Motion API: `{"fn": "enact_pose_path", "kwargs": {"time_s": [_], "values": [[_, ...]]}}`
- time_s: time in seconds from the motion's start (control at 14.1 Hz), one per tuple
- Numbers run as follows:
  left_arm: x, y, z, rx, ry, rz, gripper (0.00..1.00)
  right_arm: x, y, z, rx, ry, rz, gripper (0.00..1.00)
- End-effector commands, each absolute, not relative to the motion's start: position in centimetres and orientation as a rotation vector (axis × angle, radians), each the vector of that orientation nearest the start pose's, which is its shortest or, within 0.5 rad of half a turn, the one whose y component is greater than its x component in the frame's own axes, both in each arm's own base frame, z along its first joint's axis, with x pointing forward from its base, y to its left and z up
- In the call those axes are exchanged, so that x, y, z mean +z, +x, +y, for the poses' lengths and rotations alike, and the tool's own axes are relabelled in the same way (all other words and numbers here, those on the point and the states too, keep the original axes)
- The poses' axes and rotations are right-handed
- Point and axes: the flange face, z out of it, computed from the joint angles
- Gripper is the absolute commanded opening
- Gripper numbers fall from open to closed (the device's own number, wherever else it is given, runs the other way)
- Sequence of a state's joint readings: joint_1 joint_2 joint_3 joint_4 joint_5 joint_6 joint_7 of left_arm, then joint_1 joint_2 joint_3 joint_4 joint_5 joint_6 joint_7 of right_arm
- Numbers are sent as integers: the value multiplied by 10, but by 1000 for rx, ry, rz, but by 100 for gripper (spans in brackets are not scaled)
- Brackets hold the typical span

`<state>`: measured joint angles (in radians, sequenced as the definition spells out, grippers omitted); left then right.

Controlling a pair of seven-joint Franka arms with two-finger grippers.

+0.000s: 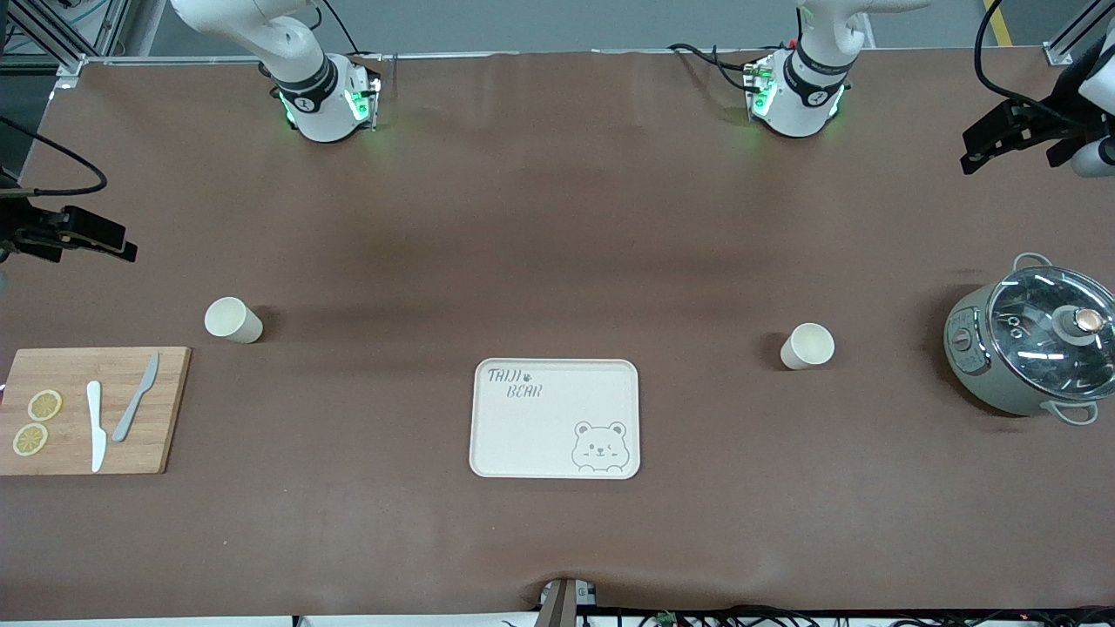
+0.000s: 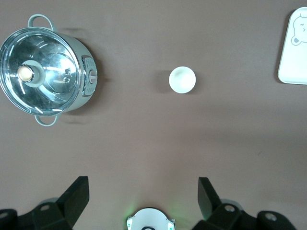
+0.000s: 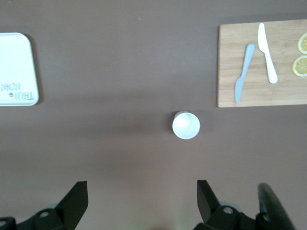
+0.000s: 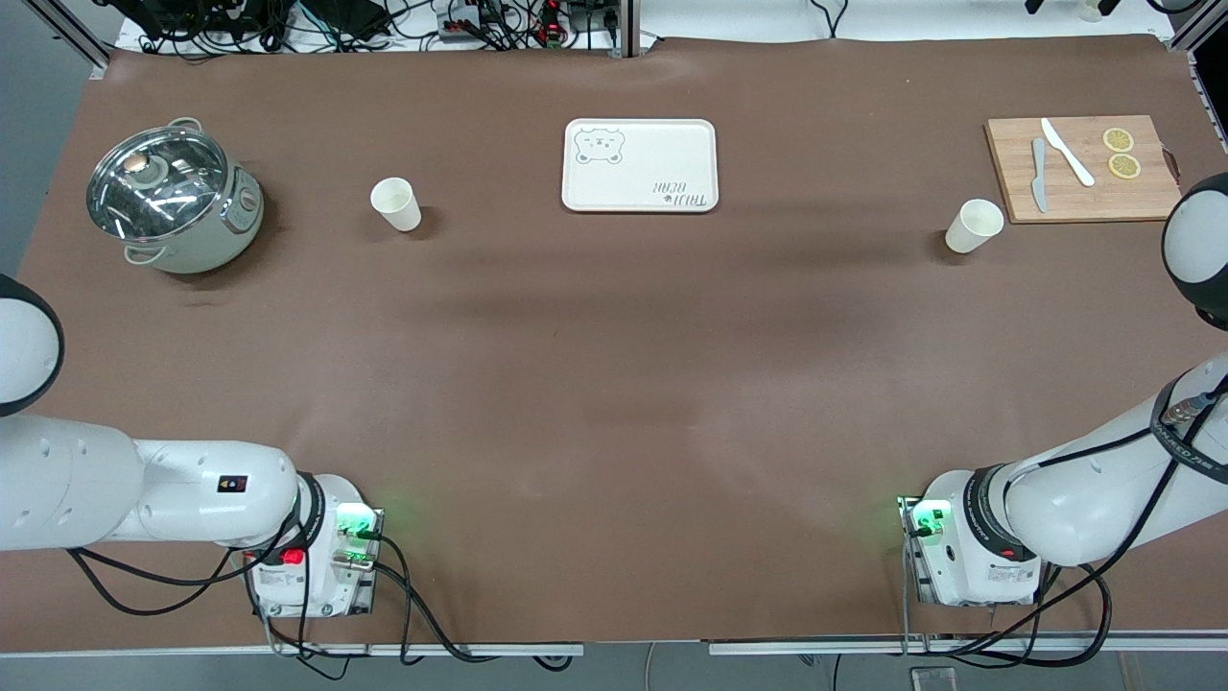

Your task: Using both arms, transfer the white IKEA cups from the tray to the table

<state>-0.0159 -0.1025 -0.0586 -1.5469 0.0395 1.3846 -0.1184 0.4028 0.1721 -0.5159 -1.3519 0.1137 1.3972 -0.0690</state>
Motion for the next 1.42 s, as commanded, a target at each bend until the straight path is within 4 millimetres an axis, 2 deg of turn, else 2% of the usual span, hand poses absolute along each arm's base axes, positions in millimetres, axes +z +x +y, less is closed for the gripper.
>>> {"fn": "enact_pose_path", "kwargs": {"time_s": [0.0, 0.07, 0.28, 0.36, 0.43, 0.64, 0.78, 0.92, 1.07, 1.21, 1.35], "values": [[676, 499, -38, 71, -3113, -64, 100, 637, 576, -29, 141, -3096, 41, 100], [678, 497, -42, 68, -3111, -55, 100, 644, 571, -21, 126, -3108, -6, 100], [687, 492, -47, 53, -3110, -42, 100, 642, 543, -10, 57, -3198, -74, 100], [689, 492, -47, 46, -3111, -39, 100, 632, 531, -27, 44, -3193, -47, 100], [688, 492, -48, 48, -3111, -39, 100, 625, 522, -32, 32, -3190, -42, 100], [685, 495, -47, 61, -3111, -32, 100, 625, 521, -41, 36, -3176, -18, 100], [685, 495, -45, 61, -3111, -34, 100, 622, 519, -60, 44, -3140, 23, 100], [683, 496, -45, 65, -3111, -34, 100, 624, 519, -62, 23, -3122, -43, 100], [676, 502, -47, 87, -3125, -30, 100, 634, 520, -55, 2, -3123, -58, 100], [670, 505, -45, 111, -3136, -27, 100, 645, 522, -35, -34, -3139, -106, 100], [669, 505, -43, 116, -3134, -33, 100, 655, 523, -32, -67, -3142, -121, 100]]}}
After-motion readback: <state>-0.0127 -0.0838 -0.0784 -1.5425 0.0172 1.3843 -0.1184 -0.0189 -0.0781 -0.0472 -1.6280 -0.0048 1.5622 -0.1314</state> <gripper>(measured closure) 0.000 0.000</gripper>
